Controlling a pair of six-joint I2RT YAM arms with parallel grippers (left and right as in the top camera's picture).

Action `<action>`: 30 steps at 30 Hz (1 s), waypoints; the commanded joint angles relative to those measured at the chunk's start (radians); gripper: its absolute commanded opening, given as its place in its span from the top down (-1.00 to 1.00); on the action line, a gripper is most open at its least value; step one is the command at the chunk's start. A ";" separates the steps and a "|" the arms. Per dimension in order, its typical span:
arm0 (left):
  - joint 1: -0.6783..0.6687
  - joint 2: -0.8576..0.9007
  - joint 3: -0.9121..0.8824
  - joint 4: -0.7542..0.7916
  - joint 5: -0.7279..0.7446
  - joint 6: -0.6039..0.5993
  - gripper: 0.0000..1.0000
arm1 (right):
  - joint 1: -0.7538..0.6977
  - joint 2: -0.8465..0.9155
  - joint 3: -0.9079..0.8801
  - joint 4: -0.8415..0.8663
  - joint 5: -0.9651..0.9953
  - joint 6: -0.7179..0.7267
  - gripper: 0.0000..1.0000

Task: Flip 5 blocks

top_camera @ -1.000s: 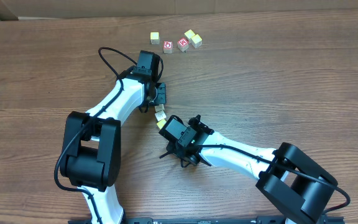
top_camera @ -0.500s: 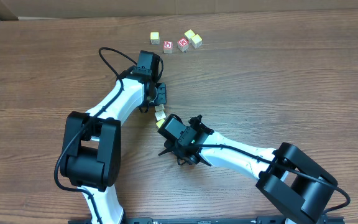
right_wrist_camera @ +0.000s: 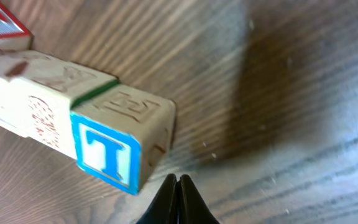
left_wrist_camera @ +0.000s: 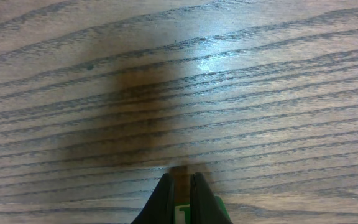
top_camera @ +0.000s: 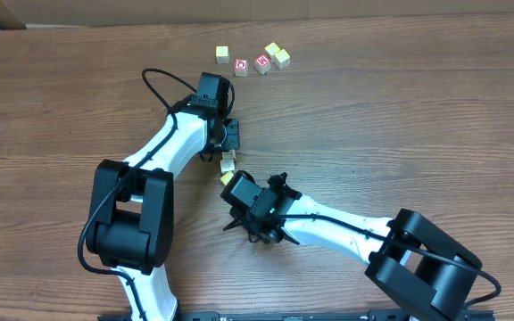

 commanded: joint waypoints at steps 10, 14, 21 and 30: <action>0.109 -0.035 0.233 -0.187 0.008 -0.106 0.92 | -0.029 -0.089 0.129 -0.191 -0.060 -0.566 0.92; 0.184 -0.060 0.363 -0.314 0.008 -0.133 0.92 | -0.055 -0.099 0.263 -0.360 -0.057 -0.842 -0.02; 0.393 -0.079 0.506 -0.542 0.090 -0.192 -0.08 | -0.112 -0.098 0.502 -0.499 -0.056 -1.157 -0.57; 0.506 -0.077 0.505 -0.658 0.116 -0.191 -0.44 | -0.112 0.006 0.508 -0.365 -0.009 -1.294 -0.65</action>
